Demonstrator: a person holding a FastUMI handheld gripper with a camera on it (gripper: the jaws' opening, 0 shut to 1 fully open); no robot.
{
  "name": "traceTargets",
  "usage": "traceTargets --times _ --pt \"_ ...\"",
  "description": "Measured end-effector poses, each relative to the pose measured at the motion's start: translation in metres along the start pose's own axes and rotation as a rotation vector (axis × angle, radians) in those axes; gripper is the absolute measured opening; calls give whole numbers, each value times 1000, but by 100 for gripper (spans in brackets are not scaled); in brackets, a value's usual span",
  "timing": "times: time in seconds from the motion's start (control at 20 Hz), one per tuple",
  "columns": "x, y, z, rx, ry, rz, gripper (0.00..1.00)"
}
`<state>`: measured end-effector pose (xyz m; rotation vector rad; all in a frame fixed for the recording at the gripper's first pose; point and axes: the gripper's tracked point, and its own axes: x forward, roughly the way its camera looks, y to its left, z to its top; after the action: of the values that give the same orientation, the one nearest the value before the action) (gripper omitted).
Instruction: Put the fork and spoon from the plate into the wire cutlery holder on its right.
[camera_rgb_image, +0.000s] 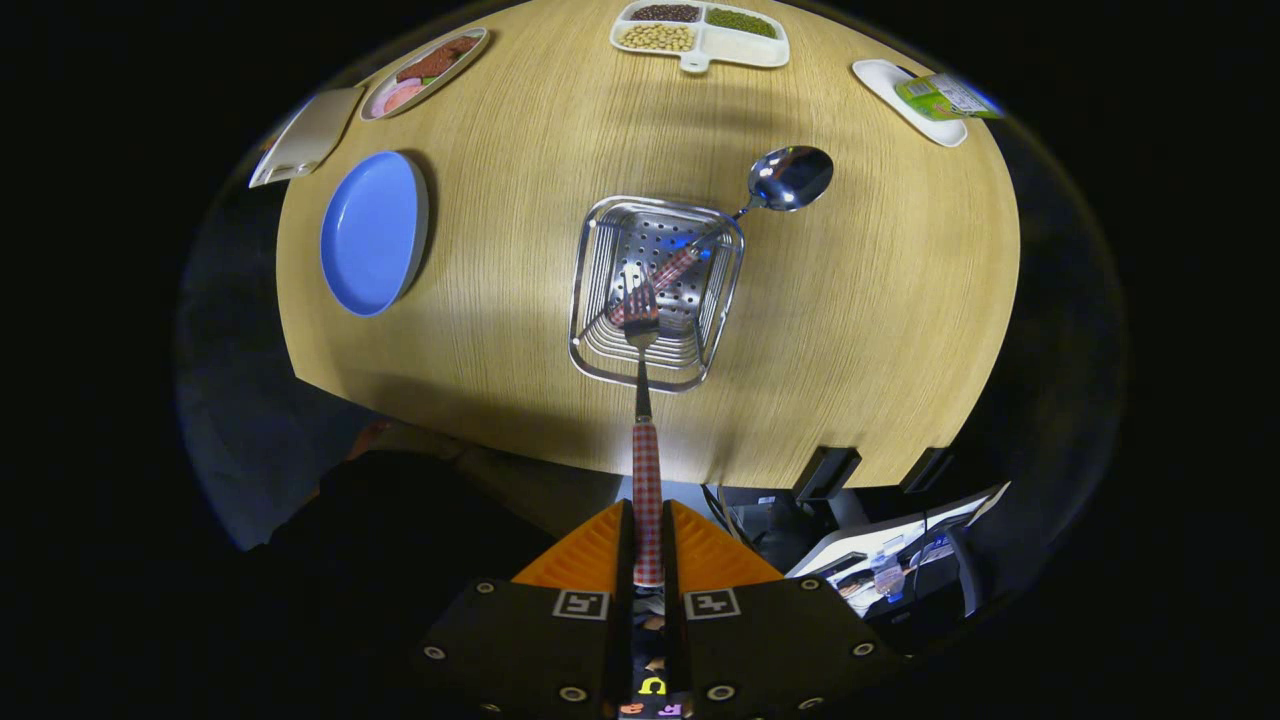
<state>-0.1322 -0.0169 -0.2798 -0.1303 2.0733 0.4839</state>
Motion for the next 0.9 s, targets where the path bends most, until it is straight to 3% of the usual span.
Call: traceTargets --times 0.5,0.9 --pt "-35 -1 42 61 -149 24 18" --pt "-92 -2 79 130 -545 78 42"
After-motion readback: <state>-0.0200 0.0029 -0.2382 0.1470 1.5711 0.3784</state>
